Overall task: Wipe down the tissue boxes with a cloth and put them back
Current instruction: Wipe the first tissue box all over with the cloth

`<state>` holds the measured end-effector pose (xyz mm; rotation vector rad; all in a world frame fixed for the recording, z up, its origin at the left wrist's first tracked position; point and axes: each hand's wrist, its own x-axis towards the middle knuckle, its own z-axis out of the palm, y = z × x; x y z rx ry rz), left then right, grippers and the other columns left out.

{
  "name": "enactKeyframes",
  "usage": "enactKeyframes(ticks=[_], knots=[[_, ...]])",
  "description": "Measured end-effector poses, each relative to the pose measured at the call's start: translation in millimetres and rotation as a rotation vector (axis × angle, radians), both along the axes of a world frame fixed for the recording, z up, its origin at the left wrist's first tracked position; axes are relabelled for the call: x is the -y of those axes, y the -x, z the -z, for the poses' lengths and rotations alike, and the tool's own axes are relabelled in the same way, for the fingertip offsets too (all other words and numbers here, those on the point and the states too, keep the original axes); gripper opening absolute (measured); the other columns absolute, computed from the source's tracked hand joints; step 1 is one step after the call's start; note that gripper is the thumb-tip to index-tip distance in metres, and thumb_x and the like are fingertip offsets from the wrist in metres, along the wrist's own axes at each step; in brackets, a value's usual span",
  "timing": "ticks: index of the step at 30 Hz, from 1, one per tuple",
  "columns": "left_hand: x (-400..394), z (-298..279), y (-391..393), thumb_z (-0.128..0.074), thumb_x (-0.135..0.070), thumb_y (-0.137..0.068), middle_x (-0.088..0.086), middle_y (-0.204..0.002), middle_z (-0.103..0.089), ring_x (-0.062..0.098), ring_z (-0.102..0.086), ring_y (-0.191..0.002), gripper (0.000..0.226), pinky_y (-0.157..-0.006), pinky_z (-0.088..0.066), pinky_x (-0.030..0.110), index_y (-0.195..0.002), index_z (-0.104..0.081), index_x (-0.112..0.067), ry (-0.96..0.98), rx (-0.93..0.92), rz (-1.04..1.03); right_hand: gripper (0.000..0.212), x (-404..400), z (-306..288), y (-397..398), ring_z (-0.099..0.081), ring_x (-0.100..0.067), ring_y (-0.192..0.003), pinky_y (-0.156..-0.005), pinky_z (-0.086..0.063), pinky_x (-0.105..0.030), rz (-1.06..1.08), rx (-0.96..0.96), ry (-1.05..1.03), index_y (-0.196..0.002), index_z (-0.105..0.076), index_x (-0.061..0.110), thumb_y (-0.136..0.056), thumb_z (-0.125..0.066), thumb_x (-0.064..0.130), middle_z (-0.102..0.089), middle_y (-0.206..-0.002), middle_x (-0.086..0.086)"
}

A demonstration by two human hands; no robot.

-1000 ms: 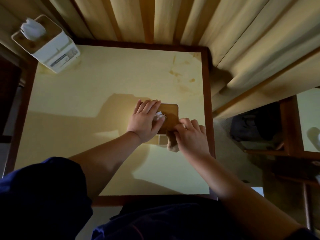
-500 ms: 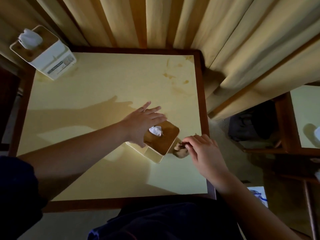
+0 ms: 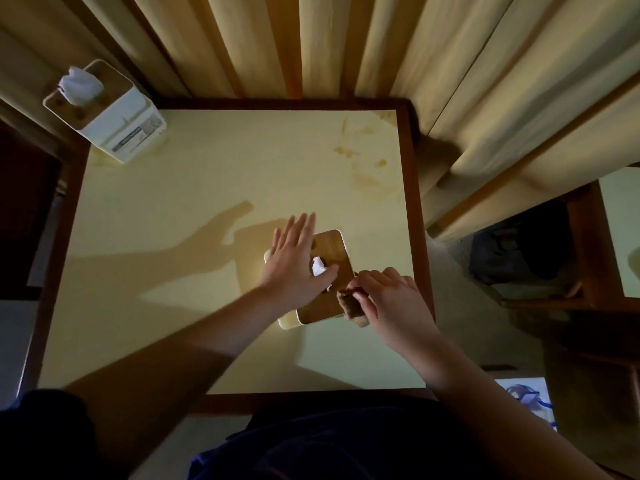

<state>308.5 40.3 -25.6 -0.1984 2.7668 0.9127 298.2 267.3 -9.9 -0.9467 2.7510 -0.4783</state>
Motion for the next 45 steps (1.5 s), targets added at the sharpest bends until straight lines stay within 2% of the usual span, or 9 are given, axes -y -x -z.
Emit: enactKeyframes(ticks=[3,6,9,13,16,23,27,37,45], knots=[[-19,16,-16,-0.048,-0.068,-0.093,0.005,-0.173,-0.012,0.024,0.008,-0.16,0.1,-0.129,0.008,0.042,-0.165,-0.008,-0.012,0.076,-0.059,-0.229,0.039,11,3,0,-0.062,-0.026,-0.097,-0.076,-0.053,-0.045,0.02,0.018,-0.03,-0.106,-0.072,0.022,-0.098,-0.041,0.044,-0.071,-0.103,0.003],[-33,24,-23,-0.035,-0.072,-0.095,0.006,-0.173,-0.011,0.024,0.009,-0.16,0.097,-0.128,0.012,0.041,-0.165,-0.01,-0.01,0.149,-0.112,-0.256,0.031,14,10,-3,-0.06,-0.028,-0.101,-0.077,-0.056,-0.043,0.049,-0.011,-0.082,-0.106,-0.073,0.015,-0.088,-0.076,0.04,-0.066,-0.112,-0.004],[-36,31,-24,-0.034,-0.063,-0.101,0.007,-0.173,-0.01,0.023,0.009,-0.16,0.087,-0.129,0.011,0.04,-0.165,-0.01,-0.009,0.167,-0.139,-0.274,0.052,12,12,-7,-0.065,-0.029,-0.099,-0.078,-0.058,-0.042,0.055,-0.028,-0.055,-0.112,-0.071,0.012,-0.07,-0.095,0.03,-0.07,-0.111,-0.007],[-31,37,-26,-0.039,-0.048,-0.107,0.008,-0.171,-0.019,0.022,0.001,-0.161,0.073,-0.129,0.006,0.037,-0.163,-0.019,-0.008,0.123,-0.16,-0.3,0.02,3,16,-11,-0.068,-0.029,-0.099,-0.079,-0.054,-0.04,-0.015,-0.119,0.032,-0.106,-0.074,0.017,-0.09,-0.075,0.028,-0.075,-0.108,-0.004],[-30,39,-26,-0.036,-0.044,-0.106,0.009,-0.169,-0.026,0.023,-0.007,-0.16,0.067,-0.13,0.0,0.038,-0.161,-0.026,-0.006,0.11,-0.19,-0.286,0.025,-2,16,-14,-0.066,-0.028,-0.103,-0.08,-0.053,-0.042,-0.063,-0.121,0.026,-0.105,-0.076,0.022,-0.095,-0.055,0.032,-0.075,-0.112,0.003],[-29,43,-25,-0.034,-0.035,-0.107,0.013,-0.164,-0.036,0.028,-0.018,-0.158,0.06,-0.13,-0.012,0.043,-0.157,-0.034,-0.001,0.089,-0.206,-0.29,0.027,17,9,0,-0.063,-0.031,-0.102,-0.084,-0.046,-0.043,-0.041,-0.112,-0.15,-0.102,-0.079,0.027,-0.077,-0.086,0.032,-0.076,-0.11,0.008],[-30,49,-21,-0.033,-0.031,-0.103,0.019,-0.153,-0.05,0.035,-0.035,-0.151,0.058,-0.127,-0.022,0.047,-0.148,-0.049,0.003,0.109,-0.266,-0.321,0.022,49,10,28,-0.06,-0.034,-0.102,-0.084,-0.038,-0.043,0.026,-0.146,-0.164,-0.103,-0.081,0.027,-0.087,-0.071,0.014,-0.078,-0.109,0.004],[-32,47,-23,-0.028,-0.034,-0.103,0.017,-0.157,-0.045,0.032,-0.028,-0.155,0.062,-0.129,-0.014,0.046,-0.15,-0.045,0.002,0.096,-0.249,-0.335,0.038,78,8,51,-0.047,-0.033,-0.125,-0.094,-0.04,-0.05,0.064,-0.046,-0.205,-0.137,-0.062,0.03,-0.102,-0.055,0.016,-0.062,-0.134,0.002],[-30,48,-26,-0.027,-0.035,-0.108,0.013,-0.162,-0.038,0.028,-0.02,-0.158,0.059,-0.131,-0.006,0.044,-0.156,-0.037,-0.003,0.143,-0.231,-0.294,0.007,17,6,-19,-0.061,-0.03,-0.1,-0.08,-0.043,-0.041,0.046,-0.151,-0.143,-0.1,-0.073,0.028,-0.098,-0.067,0.031,-0.073,-0.113,0.006]])
